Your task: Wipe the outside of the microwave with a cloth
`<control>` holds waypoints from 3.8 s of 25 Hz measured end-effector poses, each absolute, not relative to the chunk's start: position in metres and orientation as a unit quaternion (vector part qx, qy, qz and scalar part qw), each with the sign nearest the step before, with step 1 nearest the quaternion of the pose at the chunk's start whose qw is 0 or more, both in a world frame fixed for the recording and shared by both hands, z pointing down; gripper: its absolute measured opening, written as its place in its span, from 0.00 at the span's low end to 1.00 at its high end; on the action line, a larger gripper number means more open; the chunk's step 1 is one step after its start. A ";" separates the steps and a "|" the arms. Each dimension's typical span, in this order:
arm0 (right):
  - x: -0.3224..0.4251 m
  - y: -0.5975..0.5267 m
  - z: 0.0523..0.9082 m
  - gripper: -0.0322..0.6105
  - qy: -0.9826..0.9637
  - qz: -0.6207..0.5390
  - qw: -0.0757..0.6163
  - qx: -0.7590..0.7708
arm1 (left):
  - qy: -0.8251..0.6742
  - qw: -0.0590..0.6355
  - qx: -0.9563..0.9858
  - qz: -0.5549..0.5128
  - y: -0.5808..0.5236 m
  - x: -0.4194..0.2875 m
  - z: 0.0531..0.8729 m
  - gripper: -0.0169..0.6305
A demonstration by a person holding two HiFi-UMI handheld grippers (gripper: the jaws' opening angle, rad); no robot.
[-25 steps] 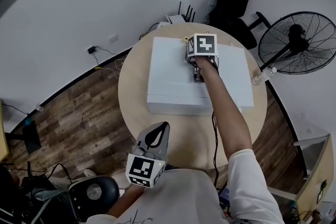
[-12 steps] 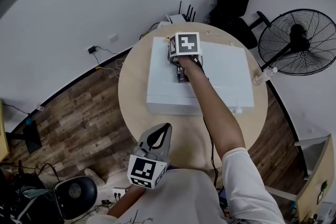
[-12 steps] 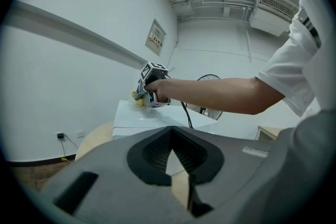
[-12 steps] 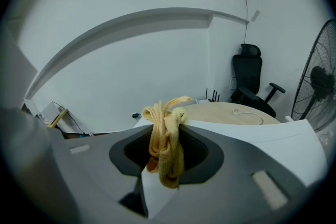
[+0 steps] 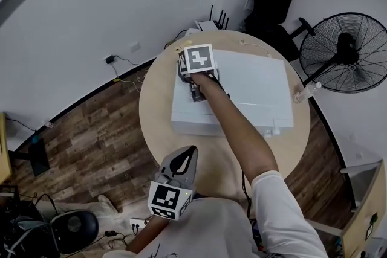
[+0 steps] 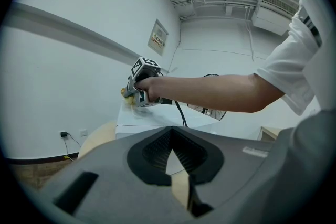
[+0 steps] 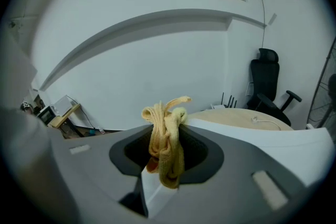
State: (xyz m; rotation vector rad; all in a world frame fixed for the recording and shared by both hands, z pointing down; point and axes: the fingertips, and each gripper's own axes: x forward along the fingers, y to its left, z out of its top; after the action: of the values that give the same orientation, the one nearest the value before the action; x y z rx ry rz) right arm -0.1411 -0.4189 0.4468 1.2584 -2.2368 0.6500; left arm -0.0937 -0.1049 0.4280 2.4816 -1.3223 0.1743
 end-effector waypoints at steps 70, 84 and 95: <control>0.138 -0.372 0.457 0.26 -0.708 0.289 0.267 0.587 | -0.383 0.156 0.908 0.070 -0.083 -0.013 0.427 0.01; 0.067 -0.374 0.455 0.26 -0.734 0.285 0.261 0.559 | -0.410 0.156 0.897 0.062 -0.073 -0.045 0.426 0.01; -0.003 -0.377 0.453 0.26 -0.753 0.281 0.261 0.535 | -0.426 0.159 0.888 0.063 -0.069 -0.065 0.429 0.01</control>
State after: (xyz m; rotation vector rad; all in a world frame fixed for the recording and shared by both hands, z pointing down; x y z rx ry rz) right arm -0.0026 -0.3774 0.4527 1.4481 -2.0395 0.7597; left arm -0.0653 -0.0686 0.4291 2.5394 -1.2187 0.1809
